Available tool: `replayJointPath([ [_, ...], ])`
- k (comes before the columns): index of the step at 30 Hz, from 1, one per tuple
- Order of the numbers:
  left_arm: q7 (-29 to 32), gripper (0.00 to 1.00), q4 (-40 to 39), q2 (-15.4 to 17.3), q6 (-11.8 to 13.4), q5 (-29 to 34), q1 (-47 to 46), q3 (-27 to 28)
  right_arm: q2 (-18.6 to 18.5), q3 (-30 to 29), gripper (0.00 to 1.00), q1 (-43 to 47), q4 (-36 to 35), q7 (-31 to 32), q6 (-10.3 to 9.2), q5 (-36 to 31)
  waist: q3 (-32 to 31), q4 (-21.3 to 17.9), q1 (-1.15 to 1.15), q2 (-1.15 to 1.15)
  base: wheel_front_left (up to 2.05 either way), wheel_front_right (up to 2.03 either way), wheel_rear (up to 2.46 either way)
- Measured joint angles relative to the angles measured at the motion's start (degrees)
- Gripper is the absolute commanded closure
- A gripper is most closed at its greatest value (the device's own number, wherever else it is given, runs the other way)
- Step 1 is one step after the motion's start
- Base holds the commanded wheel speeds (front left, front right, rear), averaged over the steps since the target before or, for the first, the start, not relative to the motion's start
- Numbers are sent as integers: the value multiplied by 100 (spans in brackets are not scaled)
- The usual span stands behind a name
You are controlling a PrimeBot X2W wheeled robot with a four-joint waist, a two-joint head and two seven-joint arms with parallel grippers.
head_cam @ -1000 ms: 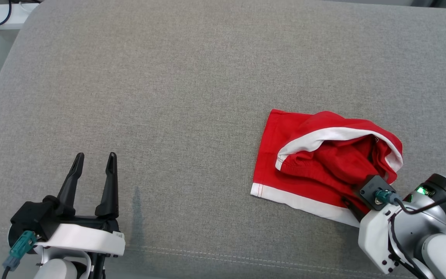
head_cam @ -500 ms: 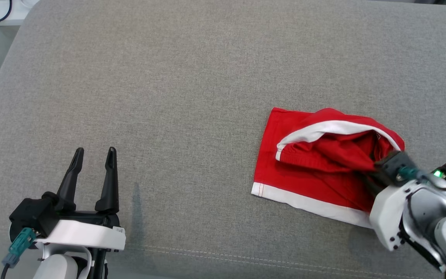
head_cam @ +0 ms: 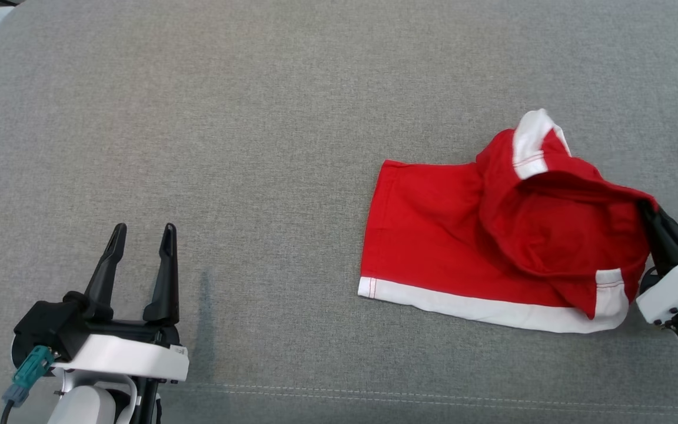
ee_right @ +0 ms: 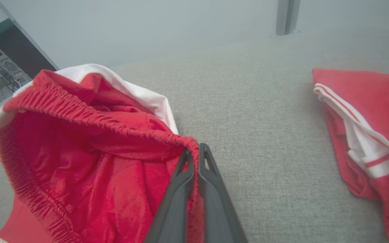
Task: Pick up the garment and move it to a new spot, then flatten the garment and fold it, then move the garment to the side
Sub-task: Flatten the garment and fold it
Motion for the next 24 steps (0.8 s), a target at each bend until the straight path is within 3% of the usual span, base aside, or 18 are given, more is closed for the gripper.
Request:
replayJointPath([
  [5,-1,0,40,24,-48,47,-148,-29,90,-237,100,-498,949,-483,0,319,57,-61,0,0,0,0,0],
  [6,-1,0,47,27,-49,47,-175,-36,120,-270,66,-610,1139,-572,0,399,64,-69,0,0,0,0,0],
  [7,-1,0,53,31,-58,48,-198,-45,149,-310,8,-706,1313,-645,0,509,65,-76,0,0,0,0,0],
  [8,0,0,54,33,-65,59,-215,-59,146,-326,0,-775,1467,-736,0,537,61,-76,0,0,0,0,0],
  [14,0,0,99,51,-91,78,-216,-134,52,-166,0,-806,1638,-1121,0,1025,-51,-87,0,0,0,0,0],
  [19,1,0,98,109,-90,78,-193,-164,-79,62,0,-346,1088,-1671,0,1020,-196,-153,0,0,0,0,0],
  [24,34,0,63,153,-54,78,-9,-163,-33,158,0,327,360,-2185,0,582,-412,-299,0,0,0,0,0],
])
